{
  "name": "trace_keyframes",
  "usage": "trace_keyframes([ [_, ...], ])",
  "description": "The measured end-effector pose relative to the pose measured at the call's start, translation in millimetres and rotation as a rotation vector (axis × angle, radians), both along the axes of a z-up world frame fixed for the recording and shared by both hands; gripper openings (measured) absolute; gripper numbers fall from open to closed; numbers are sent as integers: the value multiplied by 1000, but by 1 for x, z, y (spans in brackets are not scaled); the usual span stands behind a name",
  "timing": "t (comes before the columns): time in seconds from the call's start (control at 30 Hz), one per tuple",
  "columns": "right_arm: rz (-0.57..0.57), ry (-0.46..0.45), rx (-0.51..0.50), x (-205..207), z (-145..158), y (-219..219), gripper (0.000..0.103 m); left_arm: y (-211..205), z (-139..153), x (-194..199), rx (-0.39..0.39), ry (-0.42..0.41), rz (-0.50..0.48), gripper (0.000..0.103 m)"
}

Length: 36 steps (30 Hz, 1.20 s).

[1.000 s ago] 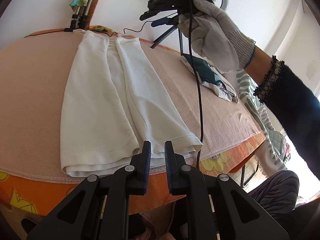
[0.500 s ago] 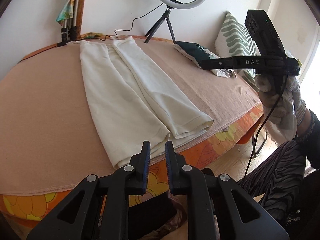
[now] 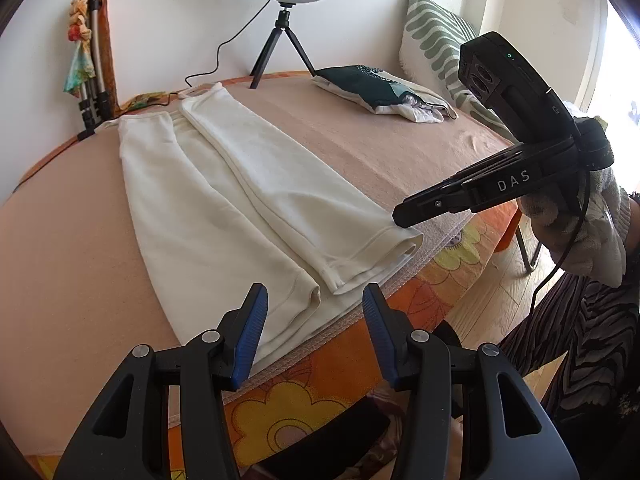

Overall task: Fold small clothes
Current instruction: 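Move both tools to the hem of the folded tank top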

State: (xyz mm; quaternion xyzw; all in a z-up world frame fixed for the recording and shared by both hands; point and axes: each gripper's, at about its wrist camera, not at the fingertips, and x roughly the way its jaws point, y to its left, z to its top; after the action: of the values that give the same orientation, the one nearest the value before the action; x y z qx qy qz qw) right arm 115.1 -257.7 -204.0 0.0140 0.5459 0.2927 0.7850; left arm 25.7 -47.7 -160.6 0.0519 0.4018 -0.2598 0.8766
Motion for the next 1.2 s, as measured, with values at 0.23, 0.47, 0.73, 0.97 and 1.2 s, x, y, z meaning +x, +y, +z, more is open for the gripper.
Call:
trace_keyframes([
  [0.23, 34, -147, -193, -11, 3, 14, 20, -3, -8, 6, 16, 7, 2, 48],
  [0.47, 101, -181, -87, -18, 19, 28, 20, -2, -11, 13, 10, 4, -13, 36],
  [0.73, 81, -141, 4, 8, 41, 32, 20, -5, -12, 20, -71, 33, -43, 6],
  [0.97, 55, -123, -33, 21, 30, 34, 20, -6, -11, 11, -90, 61, -90, 5],
  [1.2, 10, -74, -48, 6, 10, 9, 45, 54, 13, -7, -183, 48, 105, 50],
])
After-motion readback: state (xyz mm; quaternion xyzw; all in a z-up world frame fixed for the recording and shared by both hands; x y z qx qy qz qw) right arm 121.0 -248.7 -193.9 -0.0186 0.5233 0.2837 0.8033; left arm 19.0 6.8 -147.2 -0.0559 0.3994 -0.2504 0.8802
